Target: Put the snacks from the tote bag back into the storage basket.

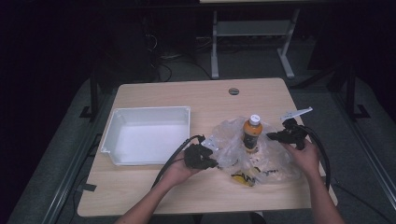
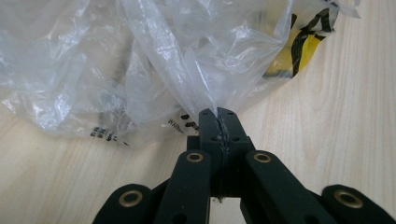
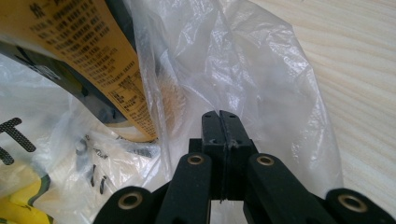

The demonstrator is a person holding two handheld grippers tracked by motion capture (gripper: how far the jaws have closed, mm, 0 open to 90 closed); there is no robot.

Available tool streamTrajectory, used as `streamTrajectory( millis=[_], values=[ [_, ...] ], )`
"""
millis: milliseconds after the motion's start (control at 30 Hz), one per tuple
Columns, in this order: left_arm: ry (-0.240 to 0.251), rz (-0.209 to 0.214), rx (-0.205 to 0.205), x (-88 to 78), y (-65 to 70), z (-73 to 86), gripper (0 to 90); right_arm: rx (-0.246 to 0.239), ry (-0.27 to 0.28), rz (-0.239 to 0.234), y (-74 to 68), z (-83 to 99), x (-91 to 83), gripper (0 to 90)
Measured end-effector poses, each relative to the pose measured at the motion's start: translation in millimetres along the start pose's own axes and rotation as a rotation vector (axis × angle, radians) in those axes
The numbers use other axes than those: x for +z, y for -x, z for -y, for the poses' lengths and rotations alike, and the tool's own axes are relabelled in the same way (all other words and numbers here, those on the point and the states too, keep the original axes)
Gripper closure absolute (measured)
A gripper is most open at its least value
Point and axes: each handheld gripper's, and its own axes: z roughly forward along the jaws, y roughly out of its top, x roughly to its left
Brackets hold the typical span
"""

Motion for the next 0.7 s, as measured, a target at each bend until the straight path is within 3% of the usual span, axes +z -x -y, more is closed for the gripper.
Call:
streamTrajectory(
  millis=[700],
  values=[
    [-0.017,0.033,0.006,9.2,6.3,3.3,90.0,0.03,0.008,0.018,5.6,10.9,-4.4,89.8]
  ],
)
